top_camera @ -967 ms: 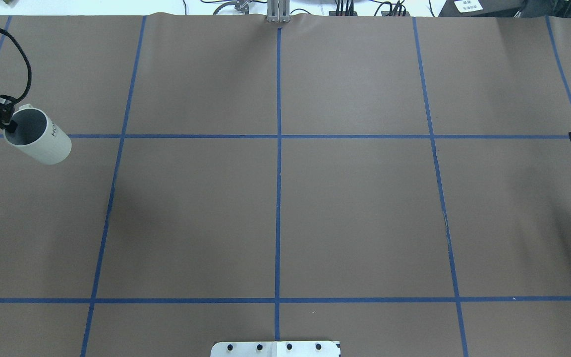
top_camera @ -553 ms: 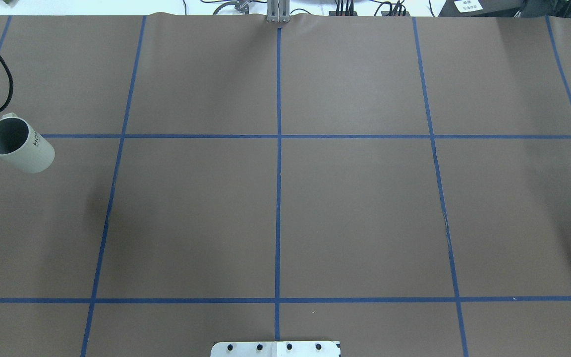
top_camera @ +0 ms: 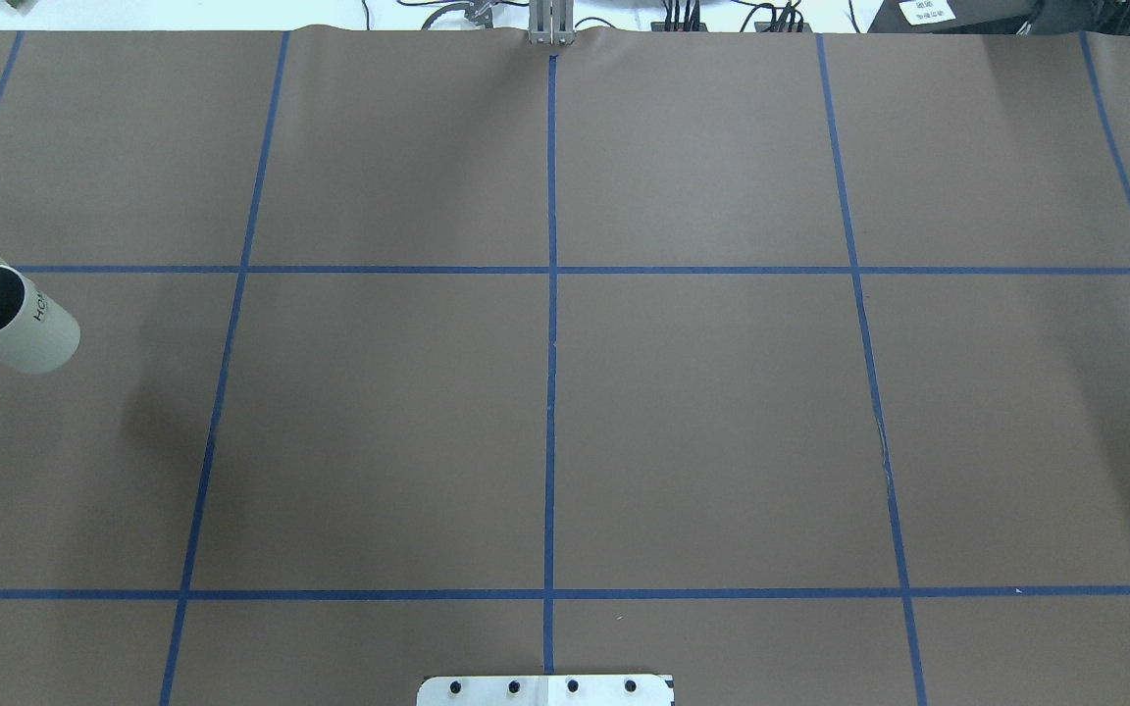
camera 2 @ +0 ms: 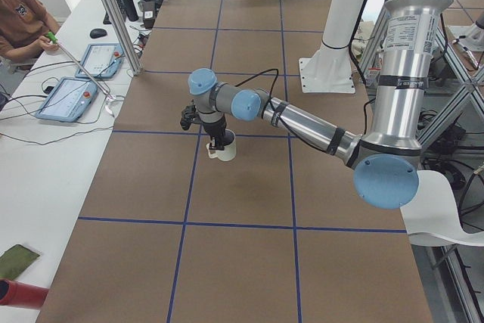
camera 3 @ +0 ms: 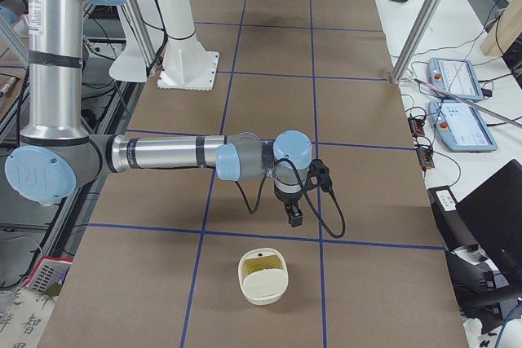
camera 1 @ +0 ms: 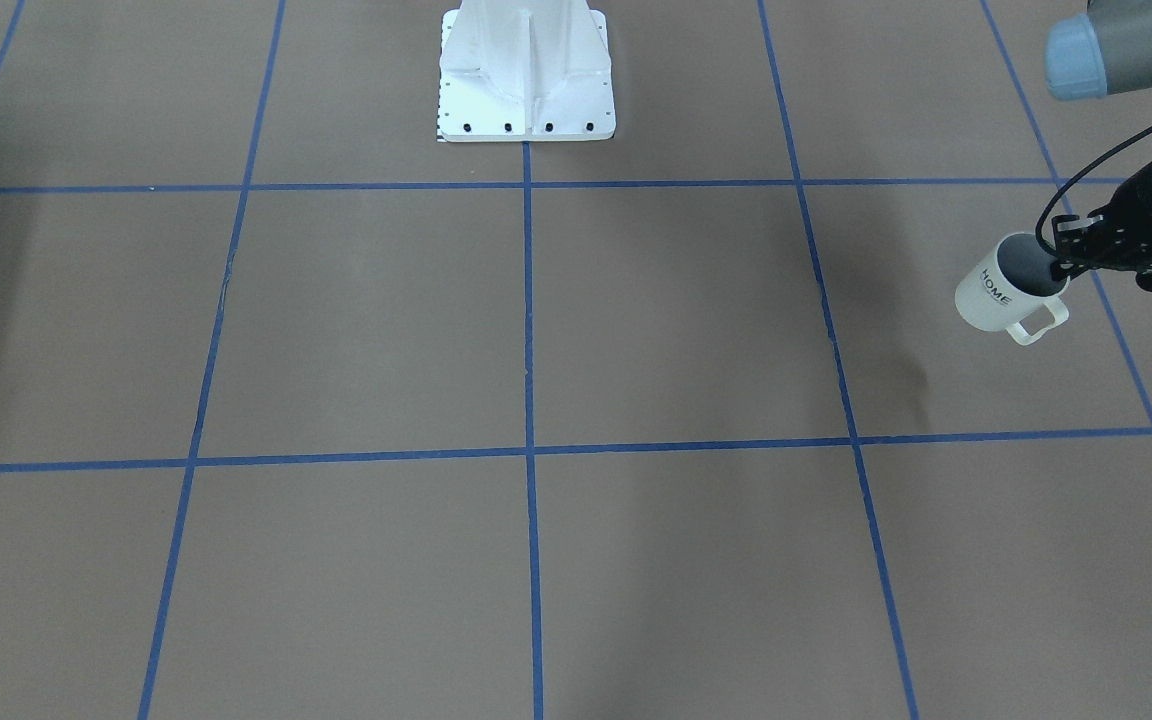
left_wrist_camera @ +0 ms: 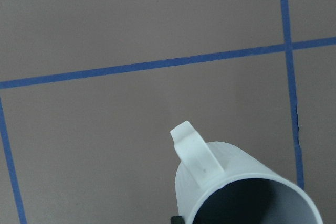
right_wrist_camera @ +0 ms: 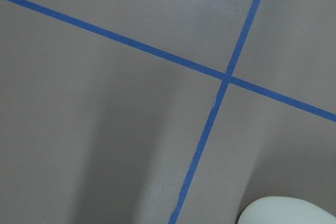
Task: Left arm hands cup to right arm to dump lemon
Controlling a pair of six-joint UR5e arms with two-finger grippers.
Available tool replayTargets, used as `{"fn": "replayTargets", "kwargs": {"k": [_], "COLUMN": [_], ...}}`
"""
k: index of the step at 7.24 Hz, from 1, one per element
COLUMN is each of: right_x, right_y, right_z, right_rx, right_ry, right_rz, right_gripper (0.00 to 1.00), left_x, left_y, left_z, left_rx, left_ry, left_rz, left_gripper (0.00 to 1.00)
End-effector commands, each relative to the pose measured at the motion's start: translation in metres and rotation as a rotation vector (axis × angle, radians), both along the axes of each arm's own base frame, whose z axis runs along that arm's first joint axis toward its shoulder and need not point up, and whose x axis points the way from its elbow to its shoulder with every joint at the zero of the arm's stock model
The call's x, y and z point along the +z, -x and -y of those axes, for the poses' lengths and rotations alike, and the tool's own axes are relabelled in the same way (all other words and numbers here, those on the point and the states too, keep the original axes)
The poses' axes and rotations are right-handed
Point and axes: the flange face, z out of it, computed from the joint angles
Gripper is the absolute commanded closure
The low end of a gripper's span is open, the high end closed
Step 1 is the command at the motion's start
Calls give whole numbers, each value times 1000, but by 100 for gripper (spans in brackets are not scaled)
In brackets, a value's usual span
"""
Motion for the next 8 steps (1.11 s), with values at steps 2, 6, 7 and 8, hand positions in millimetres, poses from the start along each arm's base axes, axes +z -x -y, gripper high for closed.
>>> {"fn": "replayTargets", "kwargs": {"k": [2, 6, 7, 8], "right_x": [-9, -24, -25, -25], "right_y": [-1, -1, -1, -1], "right_z": [-1, 10, 10, 9], "right_rx": [-1, 0, 0, 0], "right_ry": [39, 10, 8, 8], "right_rz": [1, -1, -1, -1], "right_gripper": [0, 0, 0, 0], "left_x": [54, 73, 71, 69], "left_y": [0, 3, 0, -1], "left_z": [-7, -18, -18, -17], "left_rx": [3, -81, -96, -98], "left_ry": [-39, 4, 19, 20], "left_rz": [-17, -32, -33, -34], "left_gripper": [100, 100, 100, 100]}}
